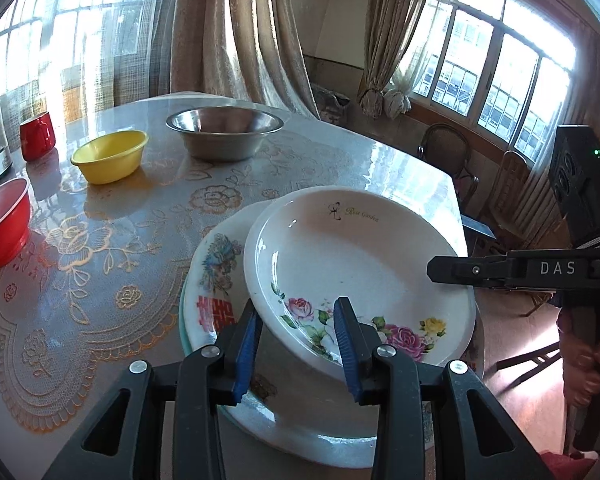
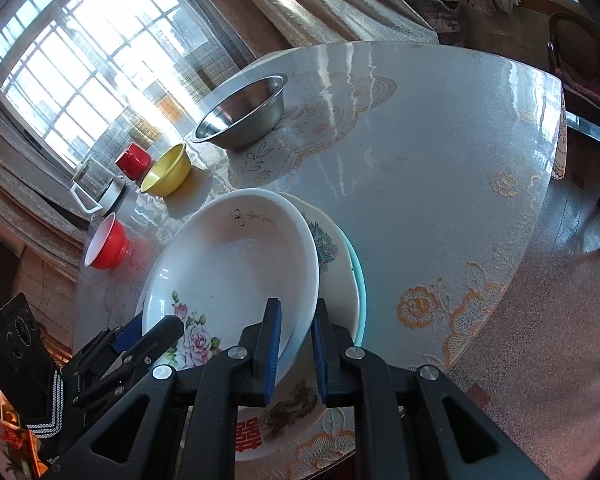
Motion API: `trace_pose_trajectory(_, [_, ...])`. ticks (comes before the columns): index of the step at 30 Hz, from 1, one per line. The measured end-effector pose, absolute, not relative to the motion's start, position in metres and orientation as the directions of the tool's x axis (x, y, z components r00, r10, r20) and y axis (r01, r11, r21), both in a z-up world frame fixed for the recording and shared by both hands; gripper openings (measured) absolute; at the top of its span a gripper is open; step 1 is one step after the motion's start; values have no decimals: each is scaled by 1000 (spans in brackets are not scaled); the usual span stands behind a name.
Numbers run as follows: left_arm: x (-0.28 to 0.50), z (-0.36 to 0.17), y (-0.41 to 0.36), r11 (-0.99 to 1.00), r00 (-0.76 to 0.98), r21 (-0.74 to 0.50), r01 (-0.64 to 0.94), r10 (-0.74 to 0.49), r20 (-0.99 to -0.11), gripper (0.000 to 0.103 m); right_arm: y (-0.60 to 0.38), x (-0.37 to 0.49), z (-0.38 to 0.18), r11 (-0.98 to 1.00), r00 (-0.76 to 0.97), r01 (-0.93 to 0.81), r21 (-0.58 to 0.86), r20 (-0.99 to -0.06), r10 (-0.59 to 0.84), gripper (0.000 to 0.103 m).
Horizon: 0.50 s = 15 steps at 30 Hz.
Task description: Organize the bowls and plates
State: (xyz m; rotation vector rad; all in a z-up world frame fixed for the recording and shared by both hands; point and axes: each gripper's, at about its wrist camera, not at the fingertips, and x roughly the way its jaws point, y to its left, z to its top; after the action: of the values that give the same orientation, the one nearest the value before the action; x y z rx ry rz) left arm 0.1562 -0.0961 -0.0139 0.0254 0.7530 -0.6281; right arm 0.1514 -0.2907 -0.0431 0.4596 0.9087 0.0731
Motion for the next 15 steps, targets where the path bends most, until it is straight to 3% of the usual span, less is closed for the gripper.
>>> trace_pose_trajectory(15, [155, -7, -91, 794, 502, -202, 574, -536, -679, 43, -275, 162, -38, 956, 566, 103, 276, -806, 172, 17])
